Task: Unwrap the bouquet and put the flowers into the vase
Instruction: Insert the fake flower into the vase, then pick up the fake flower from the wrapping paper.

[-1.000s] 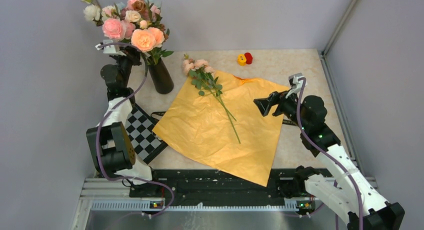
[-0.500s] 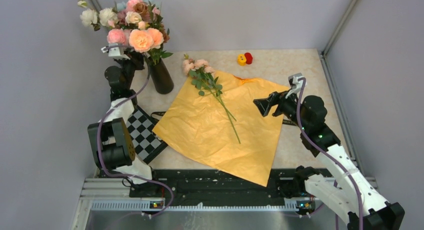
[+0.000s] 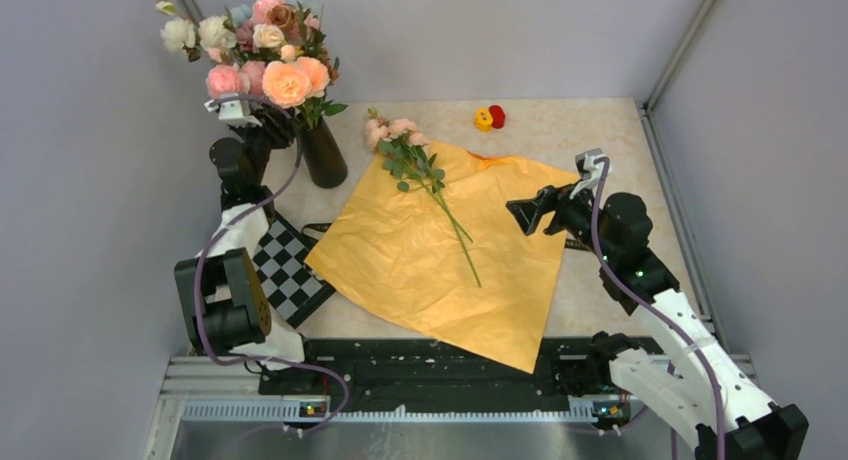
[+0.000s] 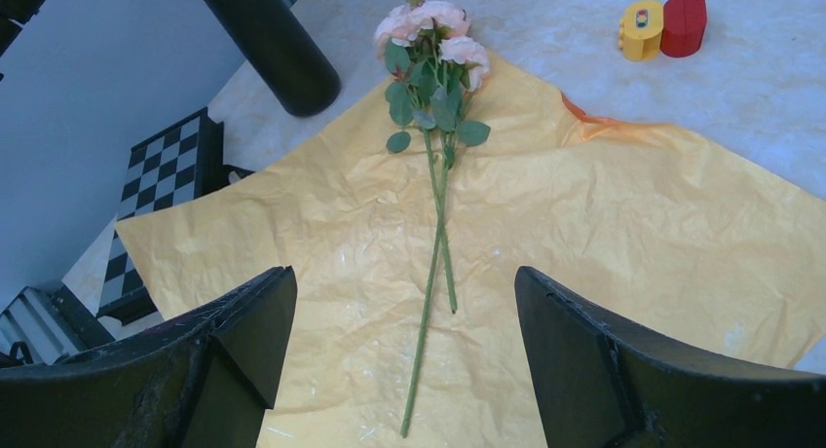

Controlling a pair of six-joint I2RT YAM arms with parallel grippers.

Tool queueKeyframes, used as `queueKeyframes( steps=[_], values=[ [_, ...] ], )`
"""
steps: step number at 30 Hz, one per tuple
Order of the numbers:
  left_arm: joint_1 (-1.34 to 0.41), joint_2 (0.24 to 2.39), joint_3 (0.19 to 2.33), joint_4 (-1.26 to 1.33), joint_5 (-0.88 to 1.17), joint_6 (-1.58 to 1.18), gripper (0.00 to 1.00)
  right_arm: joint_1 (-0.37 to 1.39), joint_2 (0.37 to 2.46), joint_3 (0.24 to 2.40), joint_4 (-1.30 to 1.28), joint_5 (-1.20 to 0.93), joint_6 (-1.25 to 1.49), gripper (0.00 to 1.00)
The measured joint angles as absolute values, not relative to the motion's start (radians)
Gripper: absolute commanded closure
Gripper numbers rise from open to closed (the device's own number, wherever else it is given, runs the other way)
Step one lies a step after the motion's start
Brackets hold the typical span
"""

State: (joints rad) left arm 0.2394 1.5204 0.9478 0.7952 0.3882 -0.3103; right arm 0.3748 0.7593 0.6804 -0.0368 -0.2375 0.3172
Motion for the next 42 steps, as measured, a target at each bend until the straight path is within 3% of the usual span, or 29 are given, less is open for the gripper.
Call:
queueKeyframes(
  steps=[8,16,23,28,35,42],
  values=[
    [0.239,1.447,0.910,0.782,0.365,-0.301,0.23,0.374,0.754,0.680,-0.037,-0.238,0.317,0.16],
    [0.239,1.352,0.838,0.724,0.315,-0.315,0.02,0.374,0.748,0.670,-0.034,-0.239,0.315,0.17],
    [0.239,1.161,0.795,0.547,0.252,-0.347,0.02,0.375,0.793,0.667,-0.055,-0.253,0.316,0.27],
    [0.239,1.032,0.864,0.250,0.192,-0.376,0.01,0.397,0.860,0.667,-0.096,-0.234,0.316,0.29],
    [0.237,0.990,1.039,-0.179,0.228,-0.310,0.01,0.565,0.952,0.673,-0.149,-0.085,0.318,0.42],
    [0.234,0.934,0.974,-0.242,0.337,-0.319,0.01,0.737,1.131,0.744,-0.240,0.049,0.382,0.47]
  ],
)
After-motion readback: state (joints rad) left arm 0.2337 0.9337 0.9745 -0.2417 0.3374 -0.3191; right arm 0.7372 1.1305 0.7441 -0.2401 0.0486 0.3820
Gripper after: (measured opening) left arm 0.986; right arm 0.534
